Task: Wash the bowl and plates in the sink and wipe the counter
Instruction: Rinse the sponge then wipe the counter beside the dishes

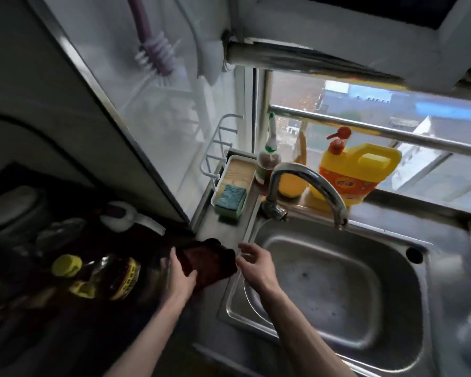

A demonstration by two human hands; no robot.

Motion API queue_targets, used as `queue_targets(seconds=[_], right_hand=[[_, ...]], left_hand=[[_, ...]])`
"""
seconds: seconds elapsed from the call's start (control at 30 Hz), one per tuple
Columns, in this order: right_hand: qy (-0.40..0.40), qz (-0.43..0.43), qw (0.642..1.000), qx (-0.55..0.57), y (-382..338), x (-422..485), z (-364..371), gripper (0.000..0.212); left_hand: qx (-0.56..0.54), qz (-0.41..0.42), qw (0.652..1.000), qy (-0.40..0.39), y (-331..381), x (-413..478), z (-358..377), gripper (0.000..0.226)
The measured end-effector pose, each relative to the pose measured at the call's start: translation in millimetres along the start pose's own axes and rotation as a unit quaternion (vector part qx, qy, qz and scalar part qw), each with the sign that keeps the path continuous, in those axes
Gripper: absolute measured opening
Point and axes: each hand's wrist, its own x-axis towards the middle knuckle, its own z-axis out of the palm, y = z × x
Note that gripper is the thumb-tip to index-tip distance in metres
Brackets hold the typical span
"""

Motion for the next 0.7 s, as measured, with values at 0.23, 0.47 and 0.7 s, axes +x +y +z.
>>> queue_targets(seconds=[0.23,0.47,0.7], right_hand=[[0.269,0.092,0.957,0.051,0.8,7.4,-100.3,0.014],[0.383,-0.132,0.912,-0.065,-68.9,5.2,-228.0,0.02],[0.33,-0.274,0.762,-0.486,-161.0,56.5,-274.9,0.063]], left_hand=[[0.072,0.23,0.97,0.038,68.3,-5.2,5.9,0.048],[0.075,0.196,0.977,0.033,142.7,56.0,39.7,0.087],[0.085,0.177,0.979,0.064,148.0,78.7,44.3,0.066]])
